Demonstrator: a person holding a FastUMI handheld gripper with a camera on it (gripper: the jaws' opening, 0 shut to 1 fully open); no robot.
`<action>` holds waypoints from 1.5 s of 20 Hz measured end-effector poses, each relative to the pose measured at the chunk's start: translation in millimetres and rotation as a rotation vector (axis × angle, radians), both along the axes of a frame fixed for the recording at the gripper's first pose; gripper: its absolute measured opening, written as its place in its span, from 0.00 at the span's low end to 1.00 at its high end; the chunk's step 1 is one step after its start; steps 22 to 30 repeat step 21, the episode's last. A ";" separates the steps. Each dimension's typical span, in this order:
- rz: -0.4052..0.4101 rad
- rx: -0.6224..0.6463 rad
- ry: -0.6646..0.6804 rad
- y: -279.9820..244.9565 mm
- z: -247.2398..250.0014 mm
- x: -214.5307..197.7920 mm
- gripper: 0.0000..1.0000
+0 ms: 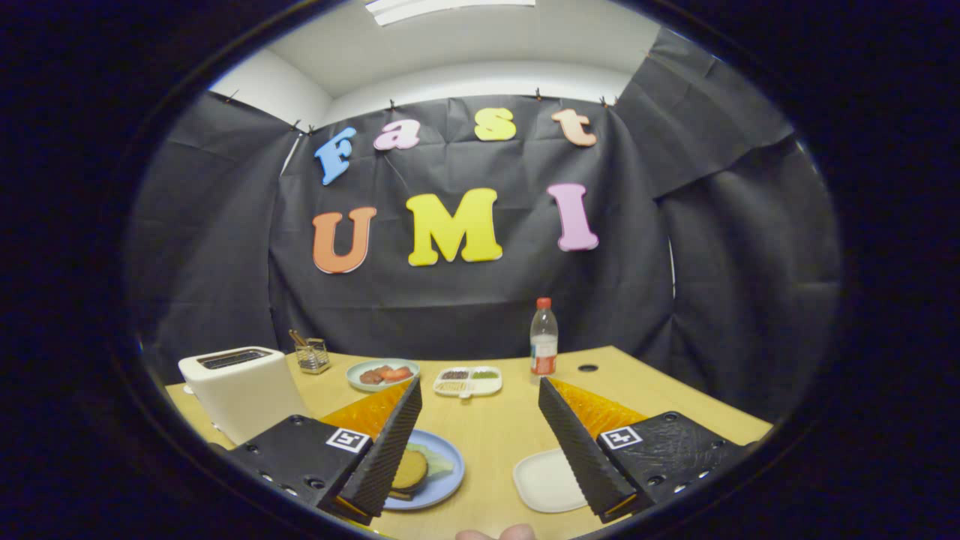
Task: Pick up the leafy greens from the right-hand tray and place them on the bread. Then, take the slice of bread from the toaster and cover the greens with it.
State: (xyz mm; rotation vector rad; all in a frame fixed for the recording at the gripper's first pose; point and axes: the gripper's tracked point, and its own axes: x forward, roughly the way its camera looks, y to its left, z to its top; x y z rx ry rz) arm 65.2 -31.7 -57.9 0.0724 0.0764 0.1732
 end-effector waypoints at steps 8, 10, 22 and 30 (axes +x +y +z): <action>-0.017 -0.011 -0.071 -11.4 46.9 -59.1 0.95; -0.014 -0.019 -0.069 -13.8 50.3 -70.0 0.95; -0.009 -0.025 -0.091 -2.0 61.7 -106.4 0.95; -0.009 -0.025 -0.091 -2.0 61.7 -106.4 0.95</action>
